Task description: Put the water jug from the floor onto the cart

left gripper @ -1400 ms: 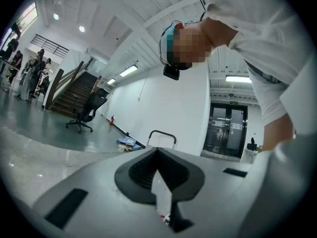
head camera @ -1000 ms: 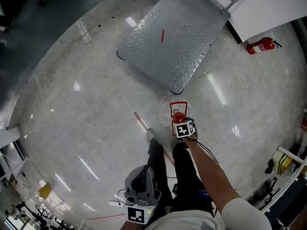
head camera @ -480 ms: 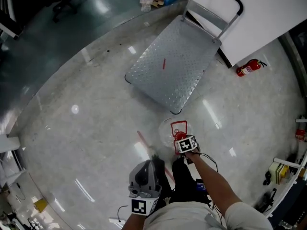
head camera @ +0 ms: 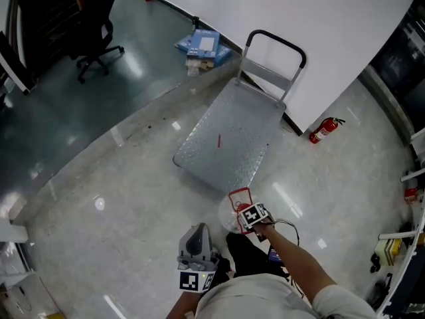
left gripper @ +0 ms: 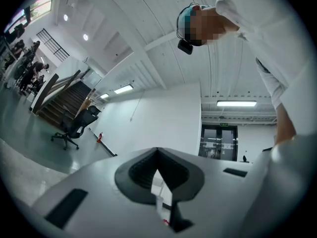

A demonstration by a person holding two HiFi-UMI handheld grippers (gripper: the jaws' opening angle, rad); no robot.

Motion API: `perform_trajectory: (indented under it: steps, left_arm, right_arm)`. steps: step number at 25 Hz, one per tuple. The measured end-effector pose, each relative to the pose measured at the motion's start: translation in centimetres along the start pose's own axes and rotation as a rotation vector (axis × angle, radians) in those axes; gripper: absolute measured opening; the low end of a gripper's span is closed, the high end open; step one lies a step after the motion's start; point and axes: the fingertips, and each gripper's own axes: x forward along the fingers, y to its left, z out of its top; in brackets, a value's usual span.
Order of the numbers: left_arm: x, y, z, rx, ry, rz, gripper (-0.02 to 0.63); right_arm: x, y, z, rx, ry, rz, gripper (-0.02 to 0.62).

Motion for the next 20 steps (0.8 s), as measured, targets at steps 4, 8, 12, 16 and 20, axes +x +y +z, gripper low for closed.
perform_trajectory:
  steps: [4, 8, 12, 16, 20]
  left_arm:
    - [3.5, 0.7, 0.6, 0.024, -0.031, -0.020, 0.003]
    - [8.0, 1.5, 0.1, 0.044, -0.045, -0.015, 0.003]
    - [13.2, 2.8, 0.7, 0.079, -0.042, 0.005, 0.003]
    - [18.2, 4.0, 1.7, 0.100, -0.044, 0.019, 0.003]
    - [23.5, 4.5, 1.5, 0.116, -0.044, 0.022, 0.002]
  right_arm:
    - [-1.1, -1.6, 4.9, -0.005, -0.052, -0.009, 0.270]
    - [-0.9, -3.8, 9.0, -0.014, -0.072, 0.001, 0.270]
    - [-0.7, -5.8, 13.6, -0.033, -0.089, 0.016, 0.270]
    - [-0.5, -7.9, 17.8, -0.045, -0.101, 0.027, 0.270]
    - [0.3, -10.5, 21.3, -0.052, -0.106, 0.037, 0.270]
